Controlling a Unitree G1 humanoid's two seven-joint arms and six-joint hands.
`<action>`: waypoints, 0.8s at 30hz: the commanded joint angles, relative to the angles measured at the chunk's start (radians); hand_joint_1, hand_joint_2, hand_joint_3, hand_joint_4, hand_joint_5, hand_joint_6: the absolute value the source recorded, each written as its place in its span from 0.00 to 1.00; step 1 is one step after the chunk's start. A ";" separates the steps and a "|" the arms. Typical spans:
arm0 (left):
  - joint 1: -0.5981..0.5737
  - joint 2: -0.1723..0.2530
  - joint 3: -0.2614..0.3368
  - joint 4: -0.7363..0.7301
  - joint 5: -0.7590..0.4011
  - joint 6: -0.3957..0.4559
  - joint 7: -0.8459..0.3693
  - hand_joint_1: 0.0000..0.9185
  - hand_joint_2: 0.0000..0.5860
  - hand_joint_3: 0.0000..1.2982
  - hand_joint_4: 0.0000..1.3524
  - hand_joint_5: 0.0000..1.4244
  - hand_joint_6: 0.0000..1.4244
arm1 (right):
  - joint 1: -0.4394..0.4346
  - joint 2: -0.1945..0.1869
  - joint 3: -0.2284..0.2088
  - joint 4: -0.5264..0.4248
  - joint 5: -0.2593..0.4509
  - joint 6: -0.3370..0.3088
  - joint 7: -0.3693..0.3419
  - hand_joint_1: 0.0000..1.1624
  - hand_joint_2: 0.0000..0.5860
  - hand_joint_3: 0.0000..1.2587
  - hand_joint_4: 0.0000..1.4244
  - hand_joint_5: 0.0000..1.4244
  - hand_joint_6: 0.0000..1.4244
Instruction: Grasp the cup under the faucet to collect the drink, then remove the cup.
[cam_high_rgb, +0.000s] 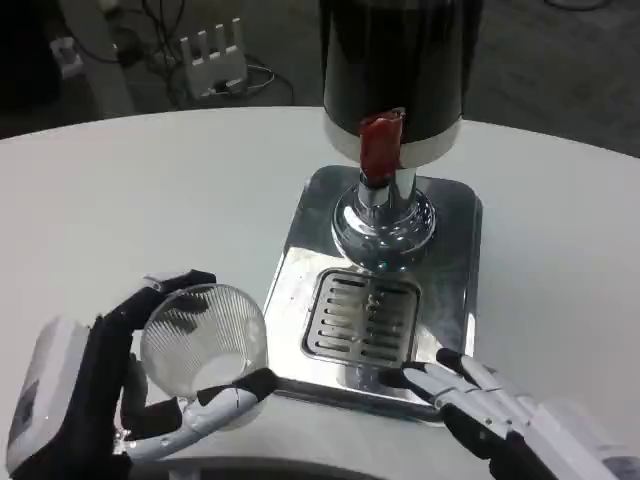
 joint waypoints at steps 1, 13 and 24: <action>-0.057 0.024 0.018 0.029 -0.015 -0.025 -0.004 0.89 1.00 0.67 0.75 0.91 0.95 | -0.002 0.002 -0.004 0.003 0.012 -0.008 -0.011 0.46 0.73 0.12 0.07 0.00 0.00; -0.276 0.042 -0.026 0.229 -0.003 -0.009 -0.006 0.89 1.00 0.67 0.76 0.91 0.95 | 0.009 -0.005 -0.035 -0.006 0.024 0.001 -0.006 0.45 0.74 0.12 0.07 0.00 0.00; -0.468 0.026 -0.080 0.445 -0.038 0.013 -0.031 0.88 1.00 0.67 0.77 0.91 0.95 | 0.018 0.000 -0.060 -0.003 0.037 0.006 -0.010 0.44 0.74 0.12 0.07 0.00 0.00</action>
